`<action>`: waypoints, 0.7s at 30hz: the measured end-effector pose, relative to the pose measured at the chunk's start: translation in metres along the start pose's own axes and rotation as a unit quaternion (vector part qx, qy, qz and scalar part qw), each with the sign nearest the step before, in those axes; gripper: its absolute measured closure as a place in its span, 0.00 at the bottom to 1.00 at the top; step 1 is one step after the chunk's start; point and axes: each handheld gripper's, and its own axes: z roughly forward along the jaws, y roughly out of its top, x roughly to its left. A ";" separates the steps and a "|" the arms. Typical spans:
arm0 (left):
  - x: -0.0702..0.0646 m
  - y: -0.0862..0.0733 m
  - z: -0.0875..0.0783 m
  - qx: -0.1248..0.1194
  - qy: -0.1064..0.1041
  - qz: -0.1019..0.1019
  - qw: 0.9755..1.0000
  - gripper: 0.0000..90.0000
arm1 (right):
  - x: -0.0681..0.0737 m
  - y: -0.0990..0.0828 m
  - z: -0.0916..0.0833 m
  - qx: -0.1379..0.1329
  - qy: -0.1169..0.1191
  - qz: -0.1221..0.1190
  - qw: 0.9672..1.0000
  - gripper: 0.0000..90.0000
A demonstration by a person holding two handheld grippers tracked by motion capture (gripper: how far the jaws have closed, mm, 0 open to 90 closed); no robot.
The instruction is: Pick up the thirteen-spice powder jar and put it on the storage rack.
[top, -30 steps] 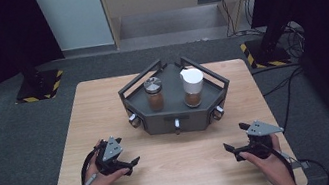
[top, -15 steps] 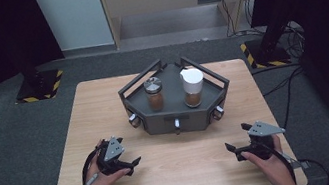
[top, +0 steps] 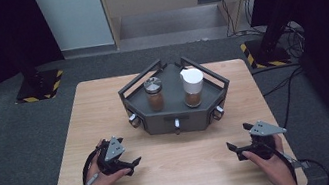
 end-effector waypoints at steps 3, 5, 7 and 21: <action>0.000 0.000 0.000 0.001 0.000 0.001 1.000 0.02 | 0.000 -0.001 0.000 0.001 -0.001 0.002 1.000 0.02; -0.001 0.000 0.001 0.002 -0.001 0.001 1.000 0.02 | 0.000 -0.001 0.001 0.003 -0.001 0.000 1.000 0.02; -0.001 0.001 0.000 0.002 0.000 0.003 1.000 0.02 | 0.000 0.000 0.001 0.005 -0.002 -0.001 1.000 0.02; -0.001 0.001 0.000 0.003 0.000 0.004 1.000 0.02 | 0.001 0.000 0.001 0.008 -0.002 -0.003 1.000 0.02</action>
